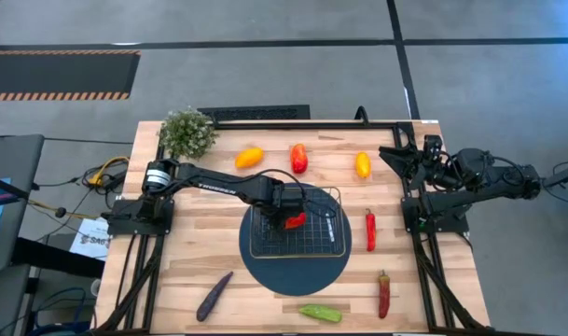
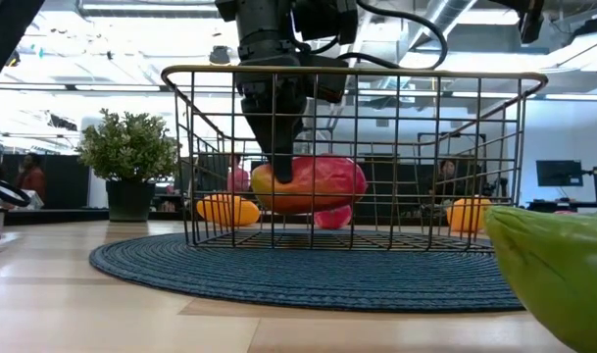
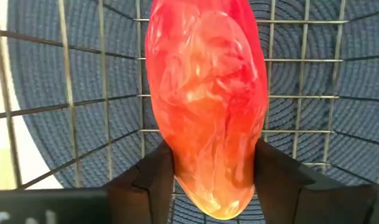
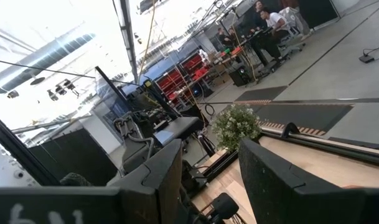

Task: Build produce basket
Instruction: Put the bottom red mango into the gold wire basket

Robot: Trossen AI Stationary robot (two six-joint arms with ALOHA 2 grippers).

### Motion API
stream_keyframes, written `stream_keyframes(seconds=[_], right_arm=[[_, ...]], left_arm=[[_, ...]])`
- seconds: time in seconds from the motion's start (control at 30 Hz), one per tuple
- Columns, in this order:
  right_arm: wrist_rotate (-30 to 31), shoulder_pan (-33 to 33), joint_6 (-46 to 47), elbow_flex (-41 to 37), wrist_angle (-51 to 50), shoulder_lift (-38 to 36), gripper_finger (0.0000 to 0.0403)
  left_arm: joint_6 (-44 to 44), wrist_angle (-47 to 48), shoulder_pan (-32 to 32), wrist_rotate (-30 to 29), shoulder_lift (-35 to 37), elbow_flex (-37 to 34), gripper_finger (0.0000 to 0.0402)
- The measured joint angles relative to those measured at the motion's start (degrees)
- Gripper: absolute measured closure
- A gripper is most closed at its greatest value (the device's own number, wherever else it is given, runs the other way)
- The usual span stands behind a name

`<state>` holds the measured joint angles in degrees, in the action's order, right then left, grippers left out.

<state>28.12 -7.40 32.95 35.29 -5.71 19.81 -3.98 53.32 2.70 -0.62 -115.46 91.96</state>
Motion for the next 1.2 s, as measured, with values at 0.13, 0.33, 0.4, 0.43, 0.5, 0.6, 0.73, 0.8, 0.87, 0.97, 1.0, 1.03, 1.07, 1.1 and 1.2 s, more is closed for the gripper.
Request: stream_keyframes(seconds=[0.13,0.33,0.4,0.43,0.5,0.6,0.73,0.8,0.87,0.97,1.0,1.03,1.07,1.1,1.2], right_arm=[[-0.24,0.00,0.02,0.00,0.04,0.00,0.0223],[-1.07,0.00,0.02,0.00,0.22,0.00,0.0223],[-1.07,0.00,0.02,0.00,0.22,0.00,0.0223],[-1.07,0.00,0.02,0.00,0.22,0.00,0.0223],[-1.07,0.00,0.02,0.00,0.22,0.00,0.0223],[-1.14,0.00,0.02,0.00,0.22,0.00,0.0223],[-1.29,0.00,0.02,0.00,0.21,0.00,0.0223],[-1.64,0.00,0.02,0.00,0.20,0.00,0.0223],[-2.52,0.00,0.02,0.00,0.22,0.00,0.0223],[-2.82,-0.02,0.01,0.00,0.20,0.00,0.0223],[-2.88,-0.02,-0.12,0.00,0.20,0.00,0.0223],[-2.94,-0.02,-0.30,0.00,0.20,0.00,0.0223],[-2.95,-0.02,-0.40,0.00,0.20,0.00,0.0223],[-2.97,-0.02,-0.42,0.00,0.20,0.00,0.0223],[-3.85,-0.02,-0.46,0.00,0.17,0.00,0.0223]], left_arm=[[0.07,-0.04,0.00,0.00,0.00,0.00,0.0207],[0.39,0.10,-0.02,2.91,0.00,0.16,0.0199],[0.34,0.77,-0.02,4.04,0.00,0.72,0.0199],[0.30,1.20,0.00,4.43,0.00,1.09,0.0198],[0.29,1.56,0.02,4.51,0.00,1.85,0.0198],[0.75,2.64,0.02,4.52,0.00,4.12,0.0197],[2.27,3.44,0.02,3.88,0.00,6.74,0.0197],[2.77,3.79,0.02,3.61,0.00,7.34,0.0196],[2.81,3.79,0.02,3.36,0.00,7.34,0.0196],[2.23,5.23,0.02,3.34,0.00,7.26,0.0196],[2.03,5.33,0.02,3.34,0.00,7.26,0.0196],[1.95,5.61,0.02,3.34,0.00,7.26,0.0196],[1.93,6.12,0.02,3.34,0.00,7.25,0.0195],[1.83,6.39,0.02,3.34,0.00,7.23,0.0195],[1.34,6.76,0.02,3.34,0.00,7.23,0.0189]])
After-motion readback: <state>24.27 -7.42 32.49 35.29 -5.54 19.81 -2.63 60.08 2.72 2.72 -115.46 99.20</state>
